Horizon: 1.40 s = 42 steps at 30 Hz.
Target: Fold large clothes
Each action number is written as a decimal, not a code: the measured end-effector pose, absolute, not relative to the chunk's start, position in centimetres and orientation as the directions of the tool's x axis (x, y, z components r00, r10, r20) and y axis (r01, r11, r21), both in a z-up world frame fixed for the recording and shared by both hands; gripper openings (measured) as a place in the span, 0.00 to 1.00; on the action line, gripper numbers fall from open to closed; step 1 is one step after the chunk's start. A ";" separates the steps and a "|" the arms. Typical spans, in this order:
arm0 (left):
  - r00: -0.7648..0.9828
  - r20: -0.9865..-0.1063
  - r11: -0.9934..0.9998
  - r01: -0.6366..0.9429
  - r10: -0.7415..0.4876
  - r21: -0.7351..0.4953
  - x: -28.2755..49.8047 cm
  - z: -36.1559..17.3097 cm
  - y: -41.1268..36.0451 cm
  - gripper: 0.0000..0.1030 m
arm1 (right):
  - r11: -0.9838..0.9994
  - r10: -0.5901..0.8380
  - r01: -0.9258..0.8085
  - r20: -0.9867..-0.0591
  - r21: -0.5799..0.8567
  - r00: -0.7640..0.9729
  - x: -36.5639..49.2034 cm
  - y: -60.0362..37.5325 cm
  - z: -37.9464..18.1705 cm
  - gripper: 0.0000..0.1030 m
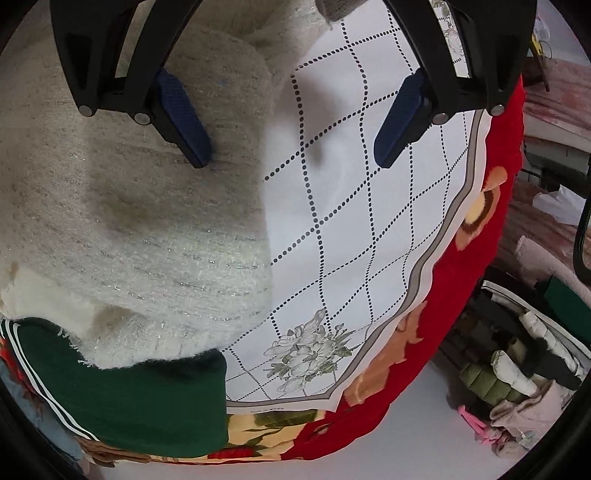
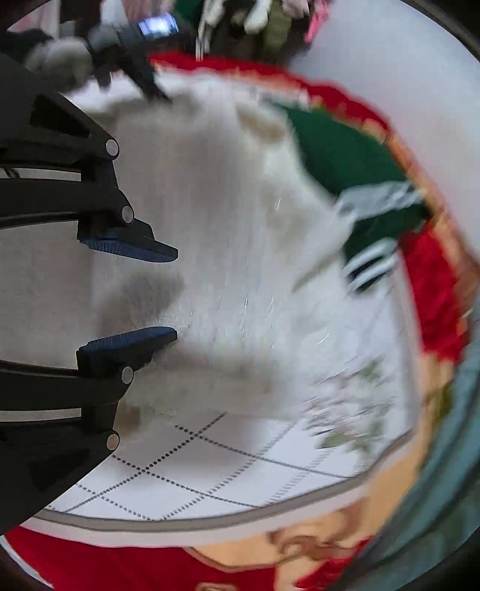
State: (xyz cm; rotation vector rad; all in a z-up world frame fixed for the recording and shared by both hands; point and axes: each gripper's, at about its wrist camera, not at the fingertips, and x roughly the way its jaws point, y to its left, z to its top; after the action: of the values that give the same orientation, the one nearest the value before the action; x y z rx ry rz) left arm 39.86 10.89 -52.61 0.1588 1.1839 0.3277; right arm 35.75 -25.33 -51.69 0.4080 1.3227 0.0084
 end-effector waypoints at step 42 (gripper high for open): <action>0.186 -0.834 0.852 -0.049 0.520 0.520 18.9 -53.9 -27.0 0.12 | 0.831 0.551 0.132 -0.832 0.540 -0.062 29.0 -49.4 -56.4 0.82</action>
State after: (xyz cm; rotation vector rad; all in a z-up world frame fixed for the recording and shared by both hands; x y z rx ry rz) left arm 18.92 -27.02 -53.92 0.4232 1.3327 0.4176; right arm 29.03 -49.35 -56.43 0.5478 1.6188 0.3725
